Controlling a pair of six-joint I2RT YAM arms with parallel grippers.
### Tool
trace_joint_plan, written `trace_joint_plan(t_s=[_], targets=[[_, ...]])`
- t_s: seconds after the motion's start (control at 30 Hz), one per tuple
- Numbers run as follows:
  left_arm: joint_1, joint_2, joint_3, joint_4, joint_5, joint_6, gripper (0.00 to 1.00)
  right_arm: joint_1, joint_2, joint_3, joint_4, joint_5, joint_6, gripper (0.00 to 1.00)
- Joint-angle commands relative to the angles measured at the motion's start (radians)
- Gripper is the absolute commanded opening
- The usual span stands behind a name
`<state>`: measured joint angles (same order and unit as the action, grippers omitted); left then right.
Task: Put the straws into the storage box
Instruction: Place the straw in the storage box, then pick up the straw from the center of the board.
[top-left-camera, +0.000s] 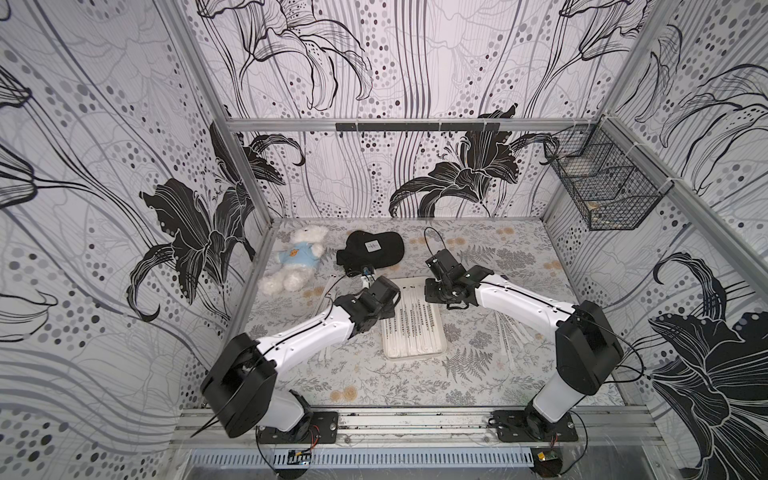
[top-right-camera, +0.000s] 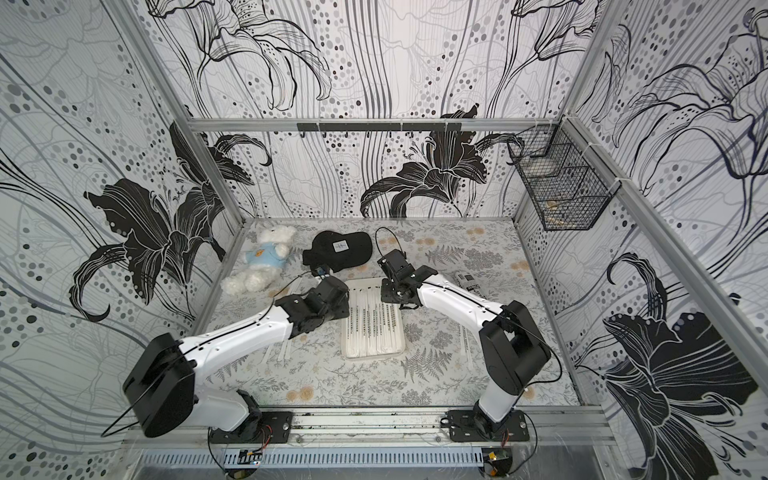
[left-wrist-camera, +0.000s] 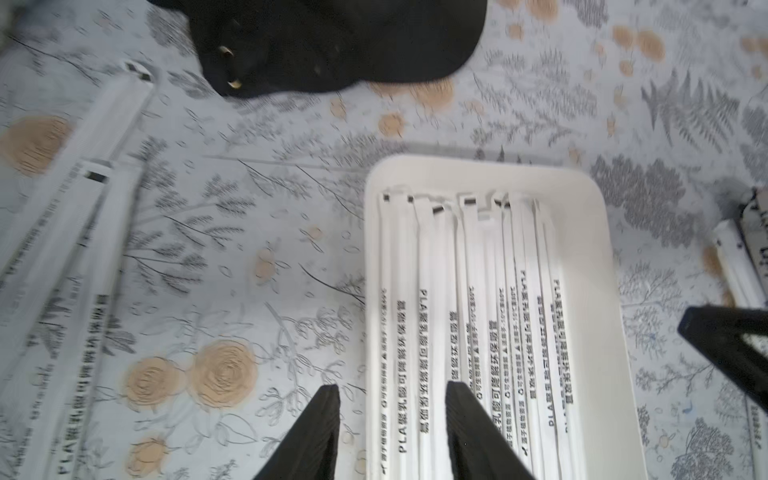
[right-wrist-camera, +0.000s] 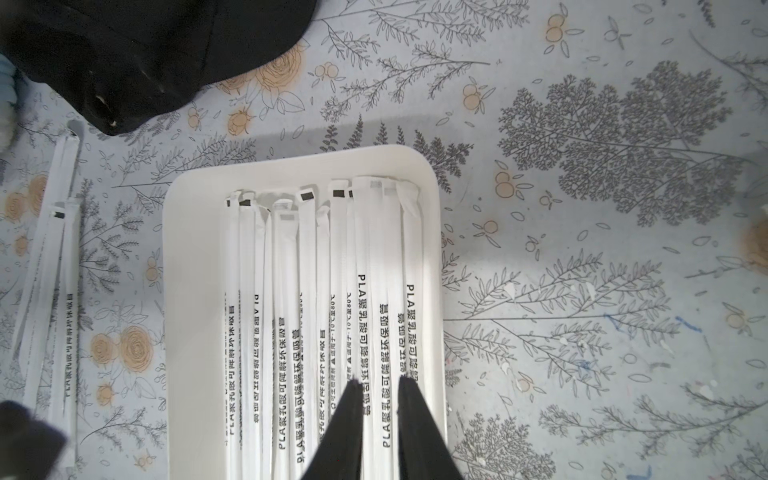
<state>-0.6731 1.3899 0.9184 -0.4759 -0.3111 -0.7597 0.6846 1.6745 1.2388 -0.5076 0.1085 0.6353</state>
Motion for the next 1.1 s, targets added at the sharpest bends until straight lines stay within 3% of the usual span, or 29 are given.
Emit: trace_joint_plan(t_s=[0.0,0.13,0.23,0.57,0.9,1.07], targets=[[0.125,-0.036,-0.098,-0.046,-0.038,0.049,0.49,-0.002,-0.019,-0.013,0.005,-0.013,-0.017,0.20],[0.281,-0.030,-0.185,0.015,0.007,0.079,0.49,-0.002,-0.015,-0.011,0.013,-0.030,-0.018,0.20],[0.323,-0.002,-0.213,0.047,0.020,0.089,0.48,-0.001,-0.020,-0.014,0.009,-0.028,-0.022,0.20],[0.340,0.079,-0.233,0.094,0.035,0.106,0.35,-0.002,-0.019,-0.022,0.015,-0.025,-0.025,0.19],[0.349,0.125,-0.242,0.110,0.039,0.110,0.32,-0.002,-0.015,-0.018,0.017,-0.023,-0.025,0.19],[0.348,0.132,-0.240,0.118,0.061,0.122,0.18,-0.002,-0.021,-0.020,0.019,-0.020,-0.022,0.19]])
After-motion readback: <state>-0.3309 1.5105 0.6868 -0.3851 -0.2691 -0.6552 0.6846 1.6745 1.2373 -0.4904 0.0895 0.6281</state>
